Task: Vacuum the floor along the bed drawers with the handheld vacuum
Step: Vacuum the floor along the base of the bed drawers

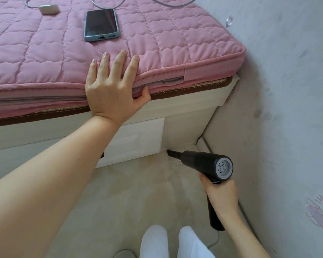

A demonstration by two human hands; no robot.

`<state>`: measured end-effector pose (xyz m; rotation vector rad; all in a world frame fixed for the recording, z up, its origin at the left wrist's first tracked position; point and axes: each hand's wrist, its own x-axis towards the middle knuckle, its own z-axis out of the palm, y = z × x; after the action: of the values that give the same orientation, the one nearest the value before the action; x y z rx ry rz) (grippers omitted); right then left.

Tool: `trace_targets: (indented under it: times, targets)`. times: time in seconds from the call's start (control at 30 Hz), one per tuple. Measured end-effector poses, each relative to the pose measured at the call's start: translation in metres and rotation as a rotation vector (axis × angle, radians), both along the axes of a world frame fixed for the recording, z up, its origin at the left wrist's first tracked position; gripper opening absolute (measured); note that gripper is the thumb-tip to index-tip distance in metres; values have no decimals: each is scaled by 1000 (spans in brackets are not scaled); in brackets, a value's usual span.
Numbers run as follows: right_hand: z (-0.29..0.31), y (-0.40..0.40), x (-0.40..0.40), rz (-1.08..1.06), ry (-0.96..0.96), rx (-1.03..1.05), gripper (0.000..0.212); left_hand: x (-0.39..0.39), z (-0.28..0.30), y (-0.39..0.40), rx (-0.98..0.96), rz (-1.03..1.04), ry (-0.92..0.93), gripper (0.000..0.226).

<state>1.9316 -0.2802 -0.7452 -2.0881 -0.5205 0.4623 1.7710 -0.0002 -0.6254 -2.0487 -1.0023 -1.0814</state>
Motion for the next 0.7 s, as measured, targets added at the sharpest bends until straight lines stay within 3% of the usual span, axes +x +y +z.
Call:
trace_targets:
  times: [0.7]
  targets:
    - [-2,-5,11,-30,-70,-6,24,0,0,-1,3,-4,-8,57]
